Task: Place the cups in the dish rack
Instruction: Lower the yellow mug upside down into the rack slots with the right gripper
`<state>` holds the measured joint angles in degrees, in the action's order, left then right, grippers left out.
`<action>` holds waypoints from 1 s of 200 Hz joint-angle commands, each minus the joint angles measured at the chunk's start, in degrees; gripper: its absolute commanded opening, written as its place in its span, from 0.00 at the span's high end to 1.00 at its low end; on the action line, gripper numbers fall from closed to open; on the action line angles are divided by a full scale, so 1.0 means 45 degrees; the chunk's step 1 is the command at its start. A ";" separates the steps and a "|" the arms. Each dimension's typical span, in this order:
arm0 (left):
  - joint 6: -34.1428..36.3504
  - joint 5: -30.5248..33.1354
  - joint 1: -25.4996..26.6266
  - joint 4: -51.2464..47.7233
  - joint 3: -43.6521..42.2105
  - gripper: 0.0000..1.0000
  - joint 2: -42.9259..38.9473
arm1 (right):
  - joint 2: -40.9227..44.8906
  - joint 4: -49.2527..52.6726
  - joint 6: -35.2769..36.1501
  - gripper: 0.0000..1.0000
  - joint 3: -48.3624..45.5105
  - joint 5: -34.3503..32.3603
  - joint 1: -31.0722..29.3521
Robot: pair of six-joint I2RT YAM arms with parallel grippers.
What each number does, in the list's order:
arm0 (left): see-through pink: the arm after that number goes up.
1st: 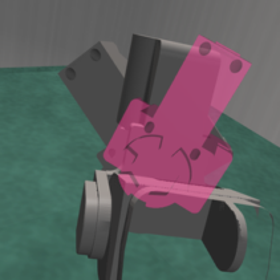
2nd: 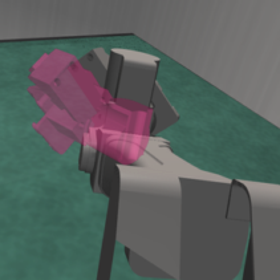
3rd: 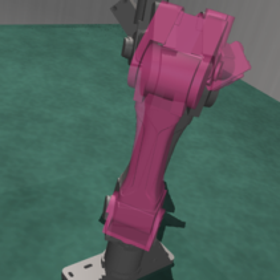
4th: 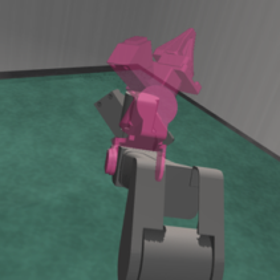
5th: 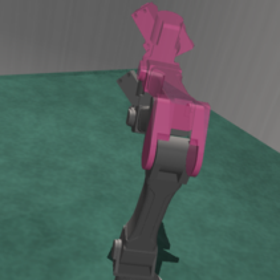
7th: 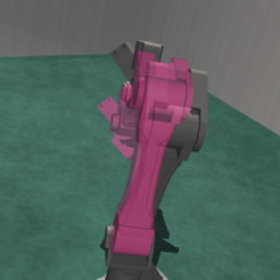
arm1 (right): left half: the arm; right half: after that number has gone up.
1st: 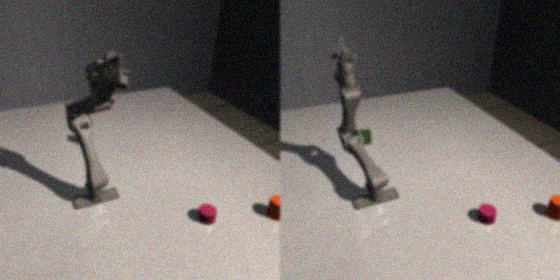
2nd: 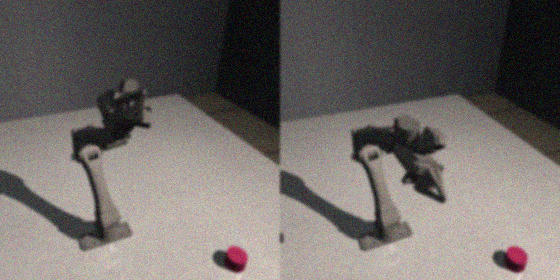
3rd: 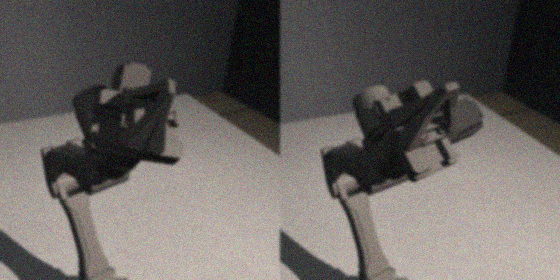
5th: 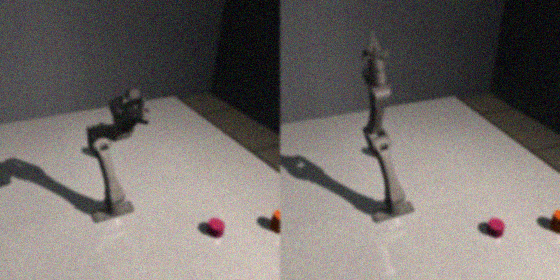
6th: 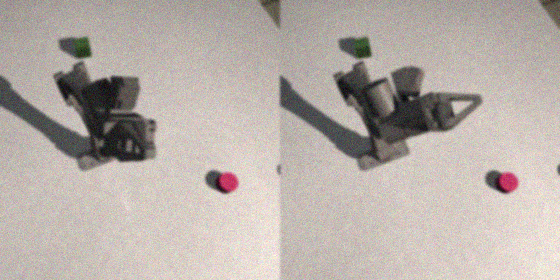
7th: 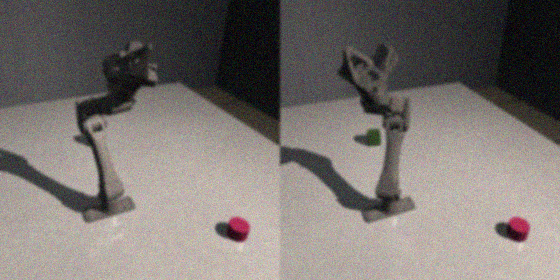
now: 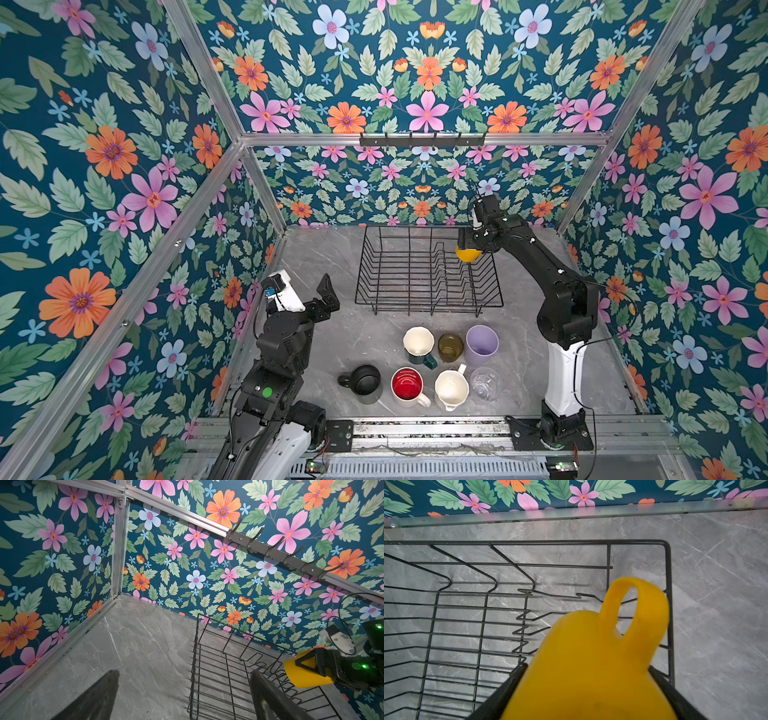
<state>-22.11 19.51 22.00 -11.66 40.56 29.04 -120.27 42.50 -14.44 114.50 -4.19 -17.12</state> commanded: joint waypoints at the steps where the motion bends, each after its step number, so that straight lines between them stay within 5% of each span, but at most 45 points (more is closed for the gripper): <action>1: 0.0223 0.0156 -0.0009 -0.0191 0.0116 0.00 -0.0066 | -0.0195 -0.0321 0.0070 1.00 0.0215 -0.0395 -0.0015; 148: 0.0318 0.0289 -0.0021 -0.0504 0.0147 0.00 -0.0181 | -0.2277 0.0159 -0.0029 1.00 0.1327 -0.0432 -0.0014; 200: 0.0328 0.0315 -0.0010 -0.0626 0.0146 0.00 -0.0201 | -0.2717 0.0457 -0.0073 0.58 0.1553 -0.0339 -0.0009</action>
<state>-21.06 20.23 22.02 -14.22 40.77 28.25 -132.25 44.86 -13.98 121.19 -5.28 -17.12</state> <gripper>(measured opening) 0.996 0.830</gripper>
